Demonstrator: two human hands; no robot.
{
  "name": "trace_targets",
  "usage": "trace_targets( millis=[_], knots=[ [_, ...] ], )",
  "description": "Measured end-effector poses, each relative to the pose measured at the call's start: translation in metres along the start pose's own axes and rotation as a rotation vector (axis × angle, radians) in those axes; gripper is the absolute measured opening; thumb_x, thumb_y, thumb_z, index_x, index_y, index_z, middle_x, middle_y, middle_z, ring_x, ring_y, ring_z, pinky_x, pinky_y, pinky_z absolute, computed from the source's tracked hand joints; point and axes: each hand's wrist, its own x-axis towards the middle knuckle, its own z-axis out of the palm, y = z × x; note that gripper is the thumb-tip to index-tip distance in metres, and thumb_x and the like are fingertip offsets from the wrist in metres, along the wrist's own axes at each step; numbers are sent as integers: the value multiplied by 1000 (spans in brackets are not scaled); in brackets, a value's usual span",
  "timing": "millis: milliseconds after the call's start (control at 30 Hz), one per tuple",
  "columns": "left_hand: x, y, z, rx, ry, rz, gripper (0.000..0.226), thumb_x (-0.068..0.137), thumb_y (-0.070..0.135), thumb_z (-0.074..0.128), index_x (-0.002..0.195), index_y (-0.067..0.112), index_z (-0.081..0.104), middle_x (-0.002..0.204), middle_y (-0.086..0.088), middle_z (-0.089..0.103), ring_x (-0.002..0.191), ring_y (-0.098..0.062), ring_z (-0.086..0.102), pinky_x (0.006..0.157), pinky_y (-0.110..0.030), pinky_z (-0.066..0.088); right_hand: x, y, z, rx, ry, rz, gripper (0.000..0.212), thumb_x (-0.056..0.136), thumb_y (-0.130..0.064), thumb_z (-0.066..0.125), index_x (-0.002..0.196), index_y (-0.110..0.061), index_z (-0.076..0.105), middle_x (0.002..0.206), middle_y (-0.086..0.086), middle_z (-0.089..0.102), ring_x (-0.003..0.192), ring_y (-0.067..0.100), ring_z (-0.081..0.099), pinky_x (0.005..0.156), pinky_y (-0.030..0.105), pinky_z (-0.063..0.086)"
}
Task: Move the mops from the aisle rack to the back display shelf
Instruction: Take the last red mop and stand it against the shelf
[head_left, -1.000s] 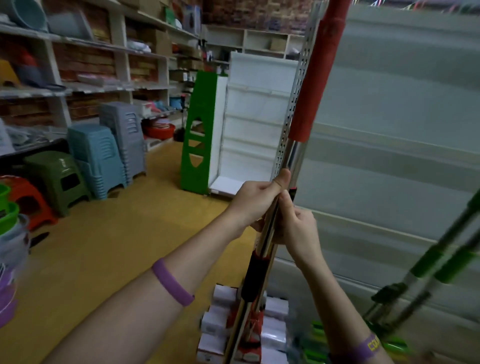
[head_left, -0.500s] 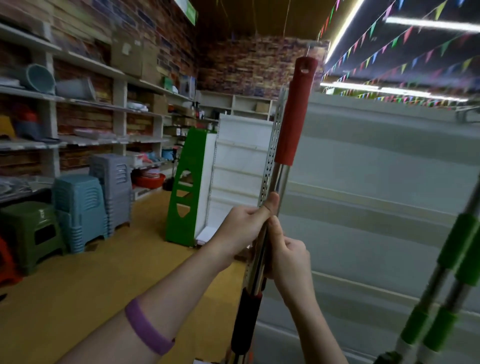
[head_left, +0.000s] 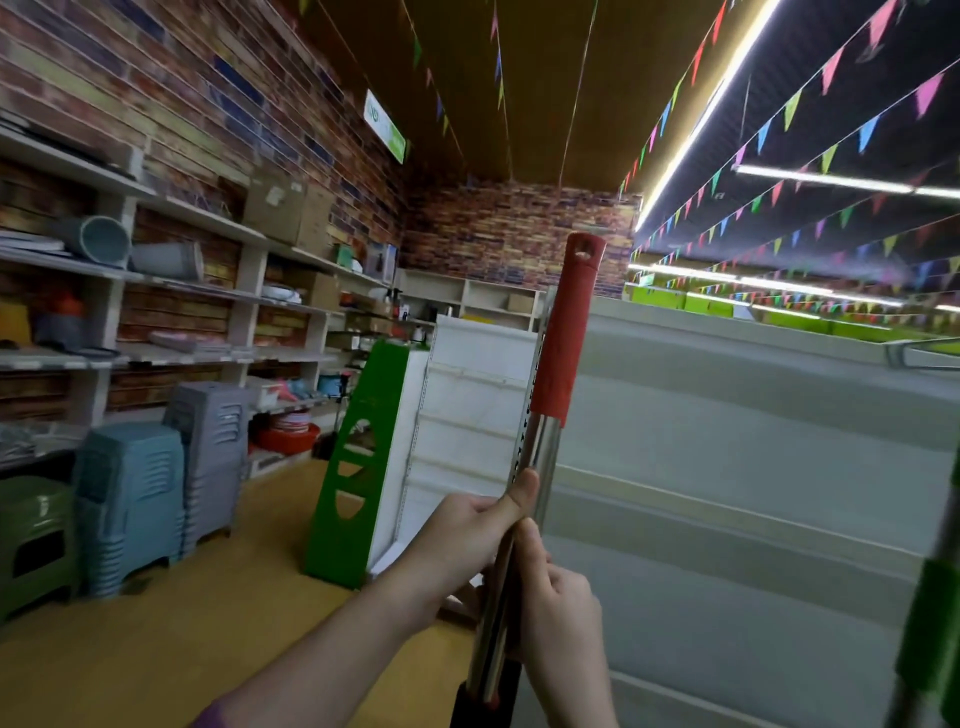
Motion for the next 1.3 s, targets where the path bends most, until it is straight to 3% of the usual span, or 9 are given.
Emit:
trace_targets(
  millis=[100,233,433,567,800,967,1133,1200,1300],
  knots=[
    [6,-3,-2,-3,-4,-16,81,79,77,46,88,1,71,87,-8,77,73,-21,70,78,-40,56,5,3,2,19,3,2,54,95,-64,39,66,-42,78,75,-10,77,85,14,74,87,42,57],
    [10,-5,0,-15,-35,-40,71,80,77,45,81,10,70,87,-8,77,58,-11,61,60,-27,49,10,11,4,44,24,18,54,94,-66,40,67,-42,79,85,-10,79,89,15,74,89,43,58],
    [21,-11,1,-5,-15,-70,87,75,81,46,92,-1,69,93,-13,76,62,-16,61,65,-32,52,19,12,6,44,41,38,57,96,-63,40,68,-33,81,79,-8,78,83,16,75,85,45,59],
    [29,-11,0,-25,-22,-70,79,78,79,47,87,4,71,90,-10,76,56,-11,61,55,-27,53,22,7,5,7,48,10,57,98,-59,37,62,-39,77,67,-5,76,77,19,74,81,46,59],
    [38,-14,1,-36,-29,-87,86,73,83,47,91,2,68,96,-13,75,53,-10,58,55,-25,50,26,5,4,5,43,-21,60,79,-77,31,64,-42,77,69,-3,76,79,21,74,83,46,58],
    [45,-15,2,-35,-42,-86,96,68,86,48,95,-4,63,107,-25,67,64,-20,58,50,-23,49,32,5,-2,-29,44,-15,61,95,-66,35,62,-36,77,67,-3,76,78,21,74,84,46,58],
    [49,-19,8,-4,-44,-39,104,65,93,45,94,-5,62,102,-25,69,65,-17,58,60,-27,47,31,6,-6,-47,53,-11,65,95,-65,36,49,-37,72,64,-4,75,78,22,73,85,47,57],
    [50,-15,10,-25,-55,-28,93,75,83,45,96,-5,65,89,-16,75,61,-12,62,57,-23,48,32,4,-9,-37,66,-21,63,95,-65,36,53,-37,75,64,-5,75,78,21,73,84,46,58],
    [54,-9,11,-42,-72,-13,85,83,75,43,97,-5,67,86,-7,77,62,-10,67,56,-24,50,37,-1,-12,-11,49,-33,62,94,-66,37,57,-35,77,66,-3,76,78,21,74,81,46,59]
  ],
)
